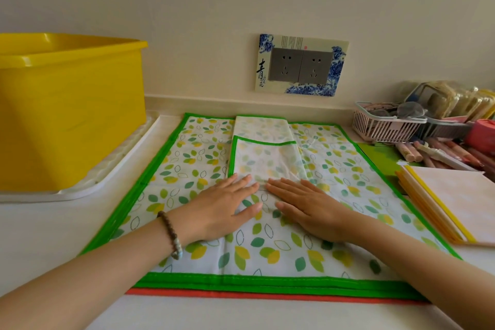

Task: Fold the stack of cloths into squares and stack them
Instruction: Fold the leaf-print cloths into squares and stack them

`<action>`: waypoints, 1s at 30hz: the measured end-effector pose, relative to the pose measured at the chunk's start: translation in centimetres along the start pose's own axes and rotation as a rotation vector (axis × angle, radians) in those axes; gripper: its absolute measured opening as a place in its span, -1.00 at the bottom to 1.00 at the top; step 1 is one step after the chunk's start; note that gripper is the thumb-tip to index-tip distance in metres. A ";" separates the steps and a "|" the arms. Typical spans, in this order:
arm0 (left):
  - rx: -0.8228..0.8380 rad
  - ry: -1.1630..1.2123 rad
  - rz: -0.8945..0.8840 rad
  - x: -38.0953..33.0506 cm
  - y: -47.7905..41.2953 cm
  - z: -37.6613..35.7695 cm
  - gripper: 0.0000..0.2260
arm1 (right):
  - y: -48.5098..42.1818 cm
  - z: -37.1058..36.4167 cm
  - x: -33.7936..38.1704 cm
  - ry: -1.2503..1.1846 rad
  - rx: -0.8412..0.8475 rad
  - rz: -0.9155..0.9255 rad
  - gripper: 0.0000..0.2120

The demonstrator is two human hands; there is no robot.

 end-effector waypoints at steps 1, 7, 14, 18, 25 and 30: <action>0.005 0.003 0.000 0.0 0.0 0.0 -0.42 | 0.4 0.1 -0.5 0.005 0.014 -0.004 -0.52; 0.024 0.026 -0.001 0.2 0.0 -0.2 -0.42 | 3.5 0.7 -4.1 -0.009 0.064 -0.068 -0.51; 0.042 -0.064 -0.003 0.5 -0.1 -0.8 -0.35 | 3.1 2.6 -4.3 -0.115 -0.036 -0.104 -0.55; 0.041 -0.072 -0.004 0.6 0.0 -1.0 -0.33 | 2.1 3.8 -4.5 0.100 -0.118 -0.103 -0.51; 0.005 -0.045 0.004 0.3 0.2 -0.6 -0.33 | 0.5 4.5 -3.4 0.307 -0.134 -0.011 -0.58; -0.035 0.071 0.043 0.7 -0.2 0.6 -0.37 | -0.5 4.5 -3.5 0.283 -0.183 -0.026 -0.65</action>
Point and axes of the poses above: each hand's wrist, its own y-axis away from the middle knuckle, its own z-axis out of the back of the hand, x = y × z, the point moved 5 cm from there along -y, towards the middle knuckle, and after that the axes turned 1 degree about y, right-handed, at the moved point
